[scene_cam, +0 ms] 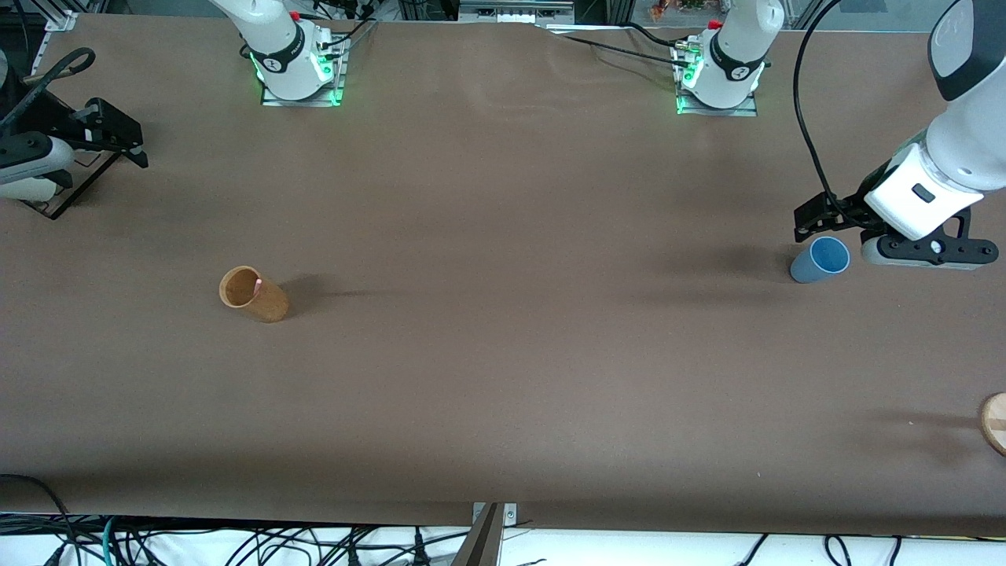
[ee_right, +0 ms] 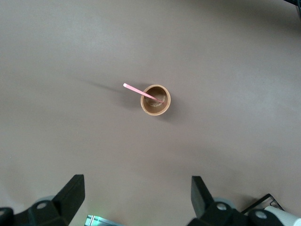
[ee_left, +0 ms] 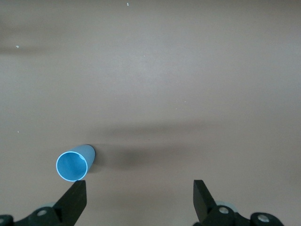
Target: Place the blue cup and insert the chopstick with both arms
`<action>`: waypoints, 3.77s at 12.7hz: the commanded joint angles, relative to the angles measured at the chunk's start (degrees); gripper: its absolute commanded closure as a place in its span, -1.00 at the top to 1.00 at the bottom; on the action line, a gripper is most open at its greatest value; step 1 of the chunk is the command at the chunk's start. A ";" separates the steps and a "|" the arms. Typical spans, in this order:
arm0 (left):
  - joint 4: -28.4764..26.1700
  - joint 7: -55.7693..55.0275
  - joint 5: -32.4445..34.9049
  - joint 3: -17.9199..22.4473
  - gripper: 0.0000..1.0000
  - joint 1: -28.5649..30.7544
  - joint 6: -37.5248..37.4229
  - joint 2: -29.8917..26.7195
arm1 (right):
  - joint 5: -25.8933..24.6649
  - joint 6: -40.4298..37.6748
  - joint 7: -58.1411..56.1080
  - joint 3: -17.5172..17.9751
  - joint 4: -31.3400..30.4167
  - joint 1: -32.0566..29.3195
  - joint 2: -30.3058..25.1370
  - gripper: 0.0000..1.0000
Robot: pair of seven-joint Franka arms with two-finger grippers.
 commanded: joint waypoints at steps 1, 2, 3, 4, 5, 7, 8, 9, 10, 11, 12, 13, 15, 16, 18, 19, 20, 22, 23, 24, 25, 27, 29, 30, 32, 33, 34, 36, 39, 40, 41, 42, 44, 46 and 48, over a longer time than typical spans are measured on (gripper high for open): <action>1.98 0.53 -0.56 -0.17 1.00 0.04 -0.64 0.98 | -0.59 -0.75 0.01 0.03 0.82 0.01 -0.30 1.00; 1.98 0.53 -0.56 -0.17 1.00 0.04 -0.73 0.80 | -0.59 -0.66 0.01 -0.06 0.82 0.01 -0.30 1.00; 1.98 0.53 -0.56 -0.17 1.00 0.04 -0.73 0.89 | -0.59 -0.75 -0.16 -0.06 0.82 0.01 -0.30 1.00; 1.98 0.61 -0.56 -0.08 1.00 0.22 -0.64 0.98 | -0.59 -0.75 -0.07 0.03 0.82 0.01 -0.21 1.00; 1.98 0.61 -0.56 -0.08 1.00 0.30 -0.73 0.89 | -0.59 -0.75 0.01 0.20 0.82 0.01 -0.21 1.00; 1.98 0.61 -0.47 -0.08 1.00 0.22 -0.64 0.98 | -0.50 -0.75 -0.25 0.03 0.82 0.01 -0.21 1.00; 1.98 0.61 -0.47 -0.17 1.00 -0.04 -0.64 0.98 | -0.50 -0.83 -0.25 0.03 0.82 0.01 -0.39 1.00; 1.98 0.61 -0.47 -0.25 1.00 -0.22 -0.64 0.89 | -0.50 -1.01 -0.25 0.20 0.82 0.01 -0.39 1.00; 1.98 0.61 -0.47 -0.17 1.00 -0.13 -0.64 0.98 | -0.50 -1.01 -0.08 0.20 0.82 0.01 -0.39 1.00; 1.98 0.61 -0.56 -0.17 1.00 -0.13 -0.64 0.89 | -0.06 -1.01 0.10 0.20 0.82 0.01 -0.39 1.00; 1.98 0.61 -0.47 -0.17 1.00 -0.13 -0.64 0.89 | 0.03 -1.01 -0.16 0.03 0.82 0.01 -0.39 1.00; 1.98 0.61 -0.47 -0.17 1.00 -0.22 -0.64 0.89 | 0.03 -1.01 -0.16 0.29 0.82 0.01 -0.48 1.00; 1.98 0.70 -0.56 -0.17 1.00 -0.13 -0.64 0.89 | 0.03 -1.10 -0.34 0.29 0.73 0.01 -0.83 1.00; 1.98 0.62 -0.56 -0.17 1.00 -0.22 -0.73 0.89 | 0.03 -1.19 -0.34 0.20 0.73 0.01 -0.83 1.00; 1.98 0.61 -0.56 -0.17 1.00 -0.31 -0.73 0.98 | 0.11 -2.93 -0.16 0.03 0.73 0.01 -0.83 1.00; 1.98 0.61 -0.56 -0.17 1.00 -0.31 -0.64 0.98 | 0.12 -2.86 0.01 0.03 0.56 0.01 -0.83 1.00; 1.98 0.70 -0.47 -0.17 1.00 -0.31 -0.64 0.98 | 0.12 -2.77 -0.16 0.11 0.56 0.01 -0.65 1.00; 1.98 0.79 1.27 -0.34 1.00 -0.40 -0.64 0.98 | 0.12 -1.11 -0.25 0.38 -1.54 0.01 -1.09 1.00; 1.98 1.05 1.46 -0.34 1.00 -0.40 -0.64 0.98 | 0.20 0.03 -0.34 0.47 -2.42 0.01 -1.18 1.00; 1.98 1.05 1.46 -0.34 1.00 -0.48 -0.64 0.98 | 0.20 1.61 -0.77 0.55 -4.26 0.01 -1.18 1.00; 1.98 0.97 1.46 -0.34 1.00 -0.49 -0.64 0.98 | 0.20 4.06 -1.82 0.55 -6.37 -0.08 -1.09 1.00; 1.98 0.79 1.46 -0.34 1.00 -0.49 -0.73 0.89 | 0.20 10.21 -3.50 0.82 -11.37 -0.08 -1.18 1.00; 1.98 0.79 1.46 -0.34 1.00 -0.49 -0.73 0.98 | 0.20 16.18 -4.46 2.04 -16.12 -0.08 -0.75 1.00; 1.98 0.79 1.46 -0.34 1.00 -0.49 -0.73 0.89 | 0.20 20.31 -5.08 2.14 -19.19 -0.08 -0.13 1.00; 1.98 0.70 1.46 -0.34 1.00 -0.49 -0.73 0.89 | 0.12 27.96 -6.66 2.14 -24.12 -0.08 1.10 1.00; 1.98 0.53 1.37 -0.34 1.00 -0.49 -0.73 0.89 | 0.12 29.99 -6.67 2.14 -24.66 -0.08 2.58 1.00; 1.98 0.87 1.55 -0.26 1.00 -0.57 -0.82 0.98 | -0.06 31.32 -6.67 2.14 -24.58 -0.08 4.60 1.00; 1.46 0.53 1.28 -0.17 1.00 -0.22 -1.26 1.15 | -0.06 36.05 -6.49 3.01 -24.14 -0.08 8.73 0.99; 0.75 1.67 1.63 0.54 1.00 2.57 -1.00 3.26 | -0.32 40.29 -5.87 4.77 -23.70 -0.08 12.52 0.84; 0.67 3.06 2.68 0.45 1.00 4.68 -0.73 5.00 | -0.41 40.56 -5.87 4.77 -23.53 -0.08 13.14 0.78; 0.67 5.77 4.95 0.45 1.00 5.83 -0.82 7.72 | -0.50 41.26 -5.96 4.86 -23.44 -0.08 13.75 0.74; 0.23 8.41 6.54 0.54 1.00 7.67 -1.60 8.70 | -0.50 42.13 -5.96 4.95 -23.35 -0.08 14.11 0.68; 0.05 12.19 7.61 0.19 1.00 11.55 -1.00 10.89 | -0.50 42.58 -6.05 5.04 -23.35 -0.08 14.99 0.50; -2.39 16.32 7.70 0.36 1.00 15.31 3.03 13.54 | -0.59 42.58 -6.23 5.04 -23.35 -0.08 15.08 0.28; -8.71 19.41 8.75 0.36 1.00 17.78 8.91 11.80 | -0.59 42.41 -6.49 5.04 -23.61 -0.08 15.08 0.14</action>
